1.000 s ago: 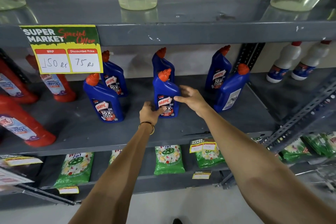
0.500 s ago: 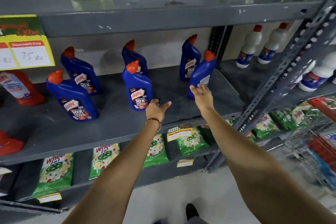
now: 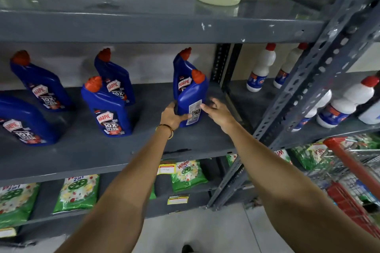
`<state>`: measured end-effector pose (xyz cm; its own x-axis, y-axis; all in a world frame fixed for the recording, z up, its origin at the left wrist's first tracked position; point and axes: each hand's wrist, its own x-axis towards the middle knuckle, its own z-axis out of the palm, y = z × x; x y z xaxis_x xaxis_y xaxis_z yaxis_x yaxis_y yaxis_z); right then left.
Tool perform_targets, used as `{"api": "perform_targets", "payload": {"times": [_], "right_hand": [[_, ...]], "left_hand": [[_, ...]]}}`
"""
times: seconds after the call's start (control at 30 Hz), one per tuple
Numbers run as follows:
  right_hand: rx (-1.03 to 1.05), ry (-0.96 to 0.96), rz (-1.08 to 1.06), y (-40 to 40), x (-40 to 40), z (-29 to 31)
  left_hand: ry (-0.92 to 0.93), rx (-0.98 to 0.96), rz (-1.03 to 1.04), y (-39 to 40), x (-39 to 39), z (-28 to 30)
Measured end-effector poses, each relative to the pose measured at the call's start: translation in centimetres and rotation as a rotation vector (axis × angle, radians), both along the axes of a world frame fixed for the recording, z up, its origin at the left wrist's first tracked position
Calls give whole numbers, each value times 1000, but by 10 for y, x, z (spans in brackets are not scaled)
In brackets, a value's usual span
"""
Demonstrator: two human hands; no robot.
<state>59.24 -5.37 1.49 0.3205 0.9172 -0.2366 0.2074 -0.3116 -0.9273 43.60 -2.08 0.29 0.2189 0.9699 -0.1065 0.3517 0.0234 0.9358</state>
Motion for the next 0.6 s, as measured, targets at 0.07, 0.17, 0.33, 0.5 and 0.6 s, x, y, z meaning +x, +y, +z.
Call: {"api": "perform_targets", "payload": {"times": [0.07, 0.17, 0.33, 0.5, 0.6], "right_hand": [[12, 7, 55, 2, 1, 2], [34, 61, 93, 5, 1, 6], [66, 75, 148, 8, 3, 10], [123, 136, 119, 11, -3, 23], [120, 155, 184, 9, -12, 32]], "left_hand": [[11, 16, -17, 2, 3, -1], [33, 44, -20, 2, 4, 0], [51, 102, 53, -4, 4, 1], [118, 204, 213, -12, 17, 12], [178, 275, 281, -20, 27, 24]]}}
